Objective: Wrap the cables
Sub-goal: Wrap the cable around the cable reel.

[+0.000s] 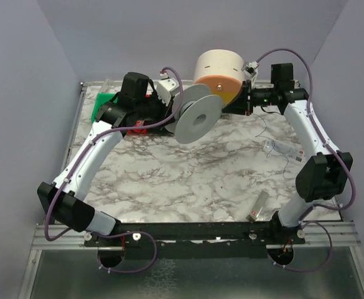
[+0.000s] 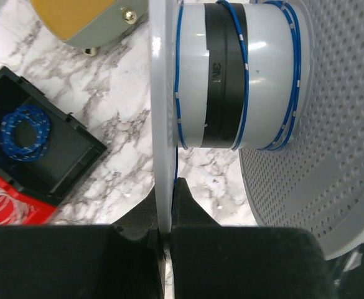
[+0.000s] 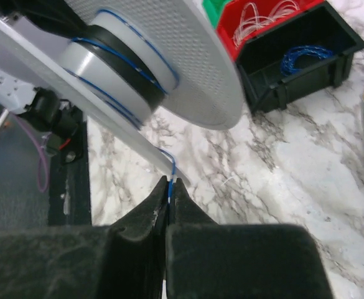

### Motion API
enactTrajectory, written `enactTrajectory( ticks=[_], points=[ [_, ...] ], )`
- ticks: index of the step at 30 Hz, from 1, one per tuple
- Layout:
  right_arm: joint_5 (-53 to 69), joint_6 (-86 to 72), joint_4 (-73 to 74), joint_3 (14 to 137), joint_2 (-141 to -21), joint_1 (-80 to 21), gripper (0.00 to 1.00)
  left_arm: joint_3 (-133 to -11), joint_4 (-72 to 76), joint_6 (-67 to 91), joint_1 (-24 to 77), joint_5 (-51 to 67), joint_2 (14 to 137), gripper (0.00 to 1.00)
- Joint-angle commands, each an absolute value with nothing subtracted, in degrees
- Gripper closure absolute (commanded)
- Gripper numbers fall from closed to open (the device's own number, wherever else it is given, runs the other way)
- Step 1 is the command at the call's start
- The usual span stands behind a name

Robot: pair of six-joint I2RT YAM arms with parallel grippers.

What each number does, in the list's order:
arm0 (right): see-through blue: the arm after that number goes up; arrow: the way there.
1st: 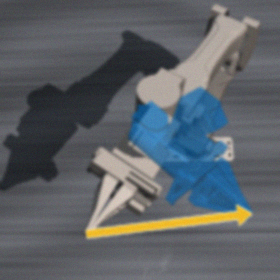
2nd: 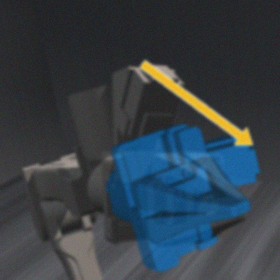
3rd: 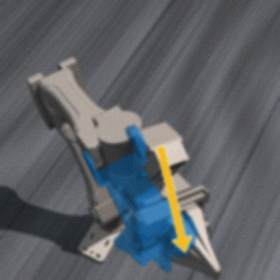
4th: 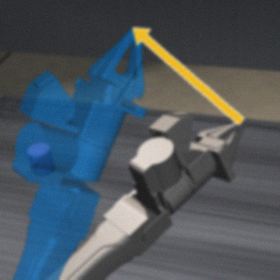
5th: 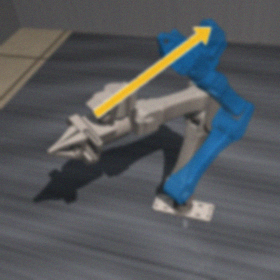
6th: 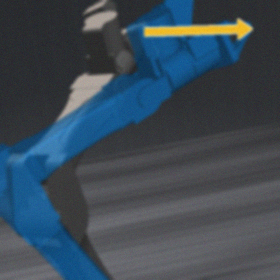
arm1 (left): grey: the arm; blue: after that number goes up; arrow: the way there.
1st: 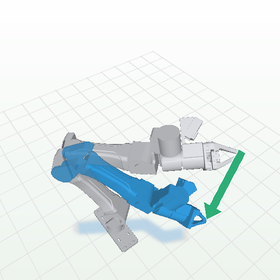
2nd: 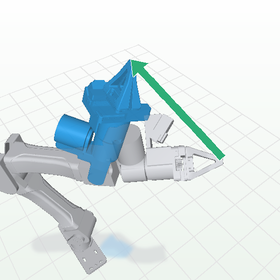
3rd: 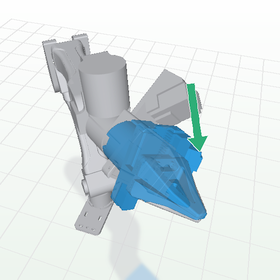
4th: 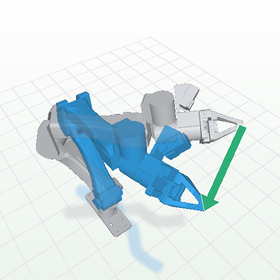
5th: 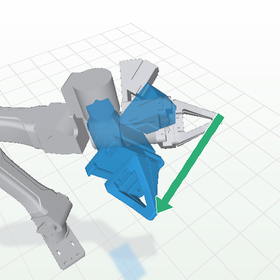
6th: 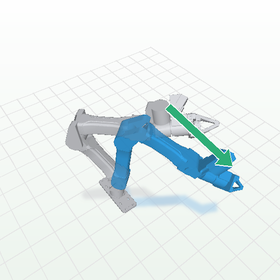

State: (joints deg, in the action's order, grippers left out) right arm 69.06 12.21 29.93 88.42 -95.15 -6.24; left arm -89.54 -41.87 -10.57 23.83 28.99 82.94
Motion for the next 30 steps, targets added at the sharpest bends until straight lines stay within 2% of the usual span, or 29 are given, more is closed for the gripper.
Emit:
enactTrajectory(
  ticks=[1,4,9,15,18,23,24,30],
  points=[
    [77.89,36.22,67.0,98.89,-100.72,-5.84,1.0,-89.11,-40.57,-16.86,27.5,14.52,80.61,1.0],
    [81.46,44.55,83.14,105.28,-105.01,-6.36,1.0,-87.87,-38.07,-17.33,30.54,7.97,80.3,1.0],
    [85.89,40.57,83.71,107.2,-104.82,-6.71,1.0,-84.95,-33.15,-18.24,36.41,-8.86,80.79,1.0],
    [87.06,36.3,82.12,109.47,-102.81,-8.24,1.0,-86.13,-31.19,-14.32,37.45,-19.48,84.06,1.0],
    [85.5,23.81,69.65,105.36,-100.0,-11.25,0.99,-87.31,-31.03,-12.54,38.71,-22.07,85.75,1.0],
    [75.84,-14.36,24.88,87.73,-90.31,-15.19,1.0,-87.53,-30.32,-12.34,42.26,-25.98,87.52,1.0],
    [74.72,-18.42,19.93,85.75,-89.39,-15.42,1.0,-87.65,-30.25,-11.74,42.49,-26.77,87.92,1.0],
    [61.8,-4.49,26.57,85.34,-89.08,-23.77,0.99,-90.36,-31.48,-5.08,42.34,-24.68,89.96,1.0]
  ],
)
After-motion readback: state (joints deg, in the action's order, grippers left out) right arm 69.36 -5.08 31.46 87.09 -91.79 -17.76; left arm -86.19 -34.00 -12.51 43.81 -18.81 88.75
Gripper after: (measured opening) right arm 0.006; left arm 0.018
